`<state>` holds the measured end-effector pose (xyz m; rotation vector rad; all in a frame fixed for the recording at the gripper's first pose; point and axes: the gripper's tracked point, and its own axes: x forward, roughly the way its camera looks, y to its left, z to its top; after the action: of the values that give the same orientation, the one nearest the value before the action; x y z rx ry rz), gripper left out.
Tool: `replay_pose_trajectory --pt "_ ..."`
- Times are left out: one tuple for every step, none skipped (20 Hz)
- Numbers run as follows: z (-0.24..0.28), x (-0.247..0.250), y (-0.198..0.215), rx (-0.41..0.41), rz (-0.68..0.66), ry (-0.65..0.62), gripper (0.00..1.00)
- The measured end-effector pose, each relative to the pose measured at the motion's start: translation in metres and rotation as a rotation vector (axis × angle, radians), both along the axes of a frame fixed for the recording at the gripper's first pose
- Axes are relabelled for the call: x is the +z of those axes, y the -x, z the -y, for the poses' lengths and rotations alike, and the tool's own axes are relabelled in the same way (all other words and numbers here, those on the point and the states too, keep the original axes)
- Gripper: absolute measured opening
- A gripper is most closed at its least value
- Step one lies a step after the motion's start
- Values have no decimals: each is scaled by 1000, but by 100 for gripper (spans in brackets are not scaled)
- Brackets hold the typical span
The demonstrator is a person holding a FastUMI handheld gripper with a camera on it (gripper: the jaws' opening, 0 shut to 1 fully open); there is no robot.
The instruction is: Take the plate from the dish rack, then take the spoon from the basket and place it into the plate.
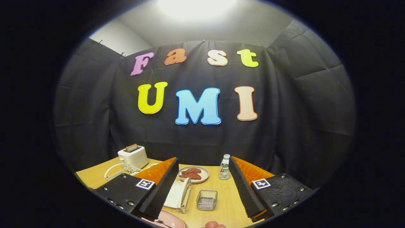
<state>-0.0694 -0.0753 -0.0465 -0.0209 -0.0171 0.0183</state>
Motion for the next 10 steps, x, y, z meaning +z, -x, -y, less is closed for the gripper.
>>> replay_pose_trajectory --pt "5 -2 -1 -4 2 -7 96" --pt "11 -5 -1 -9 3 -18 96" --pt "16 -8 -2 -11 6 -34 96" --pt "23 -11 -3 -14 6 -53 97" --pt "31 -14 -5 -18 9 -73 97" --pt "40 -17 -7 -29 9 -93 97" --pt "51 -23 -11 -47 6 -108 97" --pt "62 -29 -13 -62 4 -125 97" --pt "73 -33 -16 -76 6 -137 97" --pt "84 -35 -19 -87 20 -138 97"
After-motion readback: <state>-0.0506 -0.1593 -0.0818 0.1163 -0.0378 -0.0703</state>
